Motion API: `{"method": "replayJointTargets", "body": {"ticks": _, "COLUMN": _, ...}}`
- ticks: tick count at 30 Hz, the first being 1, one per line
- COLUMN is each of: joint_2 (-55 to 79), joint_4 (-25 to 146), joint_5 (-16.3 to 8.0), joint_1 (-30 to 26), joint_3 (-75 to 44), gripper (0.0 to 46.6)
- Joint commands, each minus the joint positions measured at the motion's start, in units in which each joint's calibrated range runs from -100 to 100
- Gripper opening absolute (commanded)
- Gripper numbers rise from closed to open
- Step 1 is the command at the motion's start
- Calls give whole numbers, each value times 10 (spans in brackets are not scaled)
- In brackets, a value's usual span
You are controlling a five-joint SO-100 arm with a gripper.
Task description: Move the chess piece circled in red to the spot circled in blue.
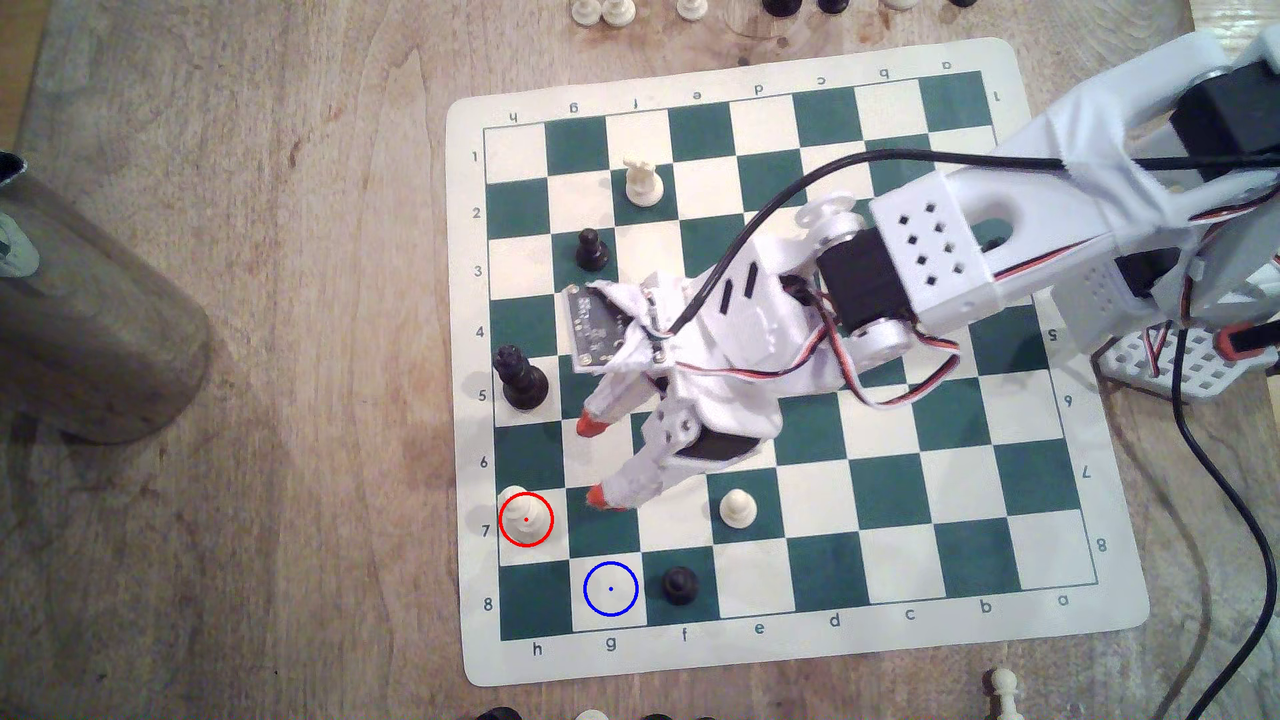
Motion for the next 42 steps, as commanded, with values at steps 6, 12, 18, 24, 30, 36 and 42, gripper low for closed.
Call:
{"method": "replayJointTargets", "body": {"ticks": 6, "joint_2": 62, "joint_4": -9, "joint_5": -5, "joint_1": -13, "joint_3": -134, "gripper": 159}}
{"method": "replayJointTargets", "body": {"ticks": 12, "joint_2": 107, "joint_4": -32, "joint_5": -3, "joint_1": -8, "joint_3": -148, "gripper": 158}}
{"method": "replayJointTargets", "body": {"ticks": 18, "joint_2": 139, "joint_4": -53, "joint_5": -1, "joint_1": -2, "joint_3": -166, "gripper": 155}}
{"method": "replayJointTargets", "body": {"ticks": 24, "joint_2": 182, "joint_4": -79, "joint_5": 1, "joint_1": 4, "joint_3": -195, "gripper": 155}}
{"method": "replayJointTargets", "body": {"ticks": 30, "joint_2": 201, "joint_4": -86, "joint_5": 0, "joint_1": 4, "joint_3": -214, "gripper": 153}}
{"method": "replayJointTargets", "body": {"ticks": 36, "joint_2": 225, "joint_4": -98, "joint_5": -3, "joint_1": -2, "joint_3": -243, "gripper": 153}}
{"method": "replayJointTargets", "body": {"ticks": 42, "joint_2": 228, "joint_4": -93, "joint_5": -3, "joint_1": -4, "joint_3": -248, "gripper": 147}}
